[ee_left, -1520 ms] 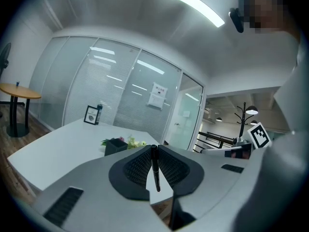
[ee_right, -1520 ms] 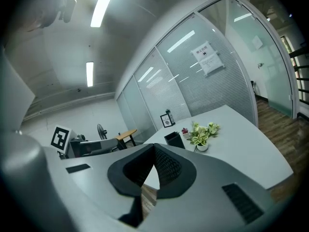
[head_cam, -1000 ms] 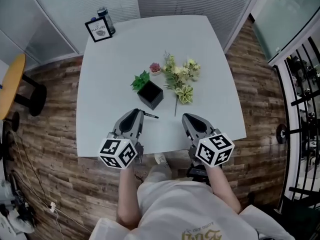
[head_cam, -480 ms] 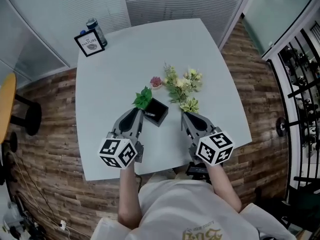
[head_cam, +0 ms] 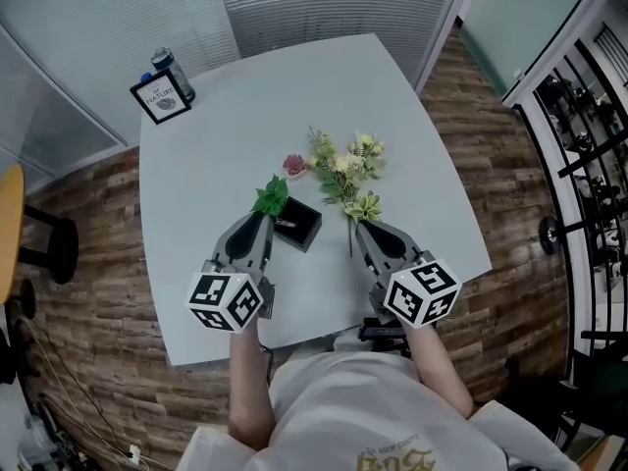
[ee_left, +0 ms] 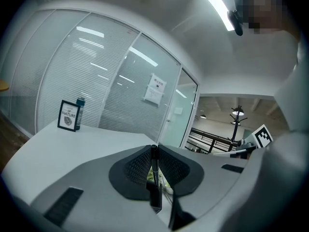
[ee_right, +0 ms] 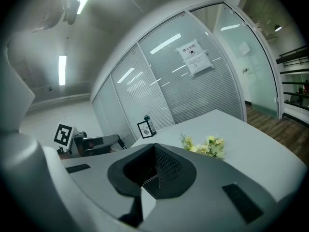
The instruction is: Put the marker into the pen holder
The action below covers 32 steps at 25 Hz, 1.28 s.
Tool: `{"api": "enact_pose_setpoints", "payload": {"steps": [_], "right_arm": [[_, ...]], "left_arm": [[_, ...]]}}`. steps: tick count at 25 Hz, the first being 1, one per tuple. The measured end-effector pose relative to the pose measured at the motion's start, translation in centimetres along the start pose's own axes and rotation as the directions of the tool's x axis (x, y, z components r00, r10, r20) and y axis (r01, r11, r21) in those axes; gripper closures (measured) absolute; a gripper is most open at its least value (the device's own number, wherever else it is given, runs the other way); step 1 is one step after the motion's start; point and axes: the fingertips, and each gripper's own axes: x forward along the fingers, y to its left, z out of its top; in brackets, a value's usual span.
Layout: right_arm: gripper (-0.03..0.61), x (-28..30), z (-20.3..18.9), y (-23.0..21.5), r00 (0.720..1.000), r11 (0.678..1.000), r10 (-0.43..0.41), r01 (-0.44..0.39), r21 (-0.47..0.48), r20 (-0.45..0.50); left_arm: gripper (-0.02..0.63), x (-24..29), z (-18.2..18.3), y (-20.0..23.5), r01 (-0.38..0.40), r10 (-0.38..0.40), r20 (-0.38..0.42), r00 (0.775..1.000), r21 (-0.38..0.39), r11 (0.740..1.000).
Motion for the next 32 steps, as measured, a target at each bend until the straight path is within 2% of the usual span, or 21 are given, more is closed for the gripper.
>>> {"api": "enact_pose_setpoints", "payload": {"steps": [14,25,32], "right_arm": [[0.561,1.0,-0.1,-1.3,1.000,1.000,0.019,-0.019,0.002,-0.016],[0.561,2.1,-1.1,-2.8,0.999,1.000,0.011,-0.010,0.027,-0.053],[0.561,3.4,-1.8,-3.7,0.997,0.999,0.006,-0.003,0.041,-0.080]], "left_arm": [[0.564,1.0,-0.5,0.3,-0.034,0.034,-0.023,0.999,0.033,0.999],[0.565,2.6,-2.5,1.0,-0.045,0.049,-0.087,0.995,0.046,0.998],[0.563,4.2,-4.0,1.8,-0.048,0.062,-0.147,0.987,0.094,0.994]]}}
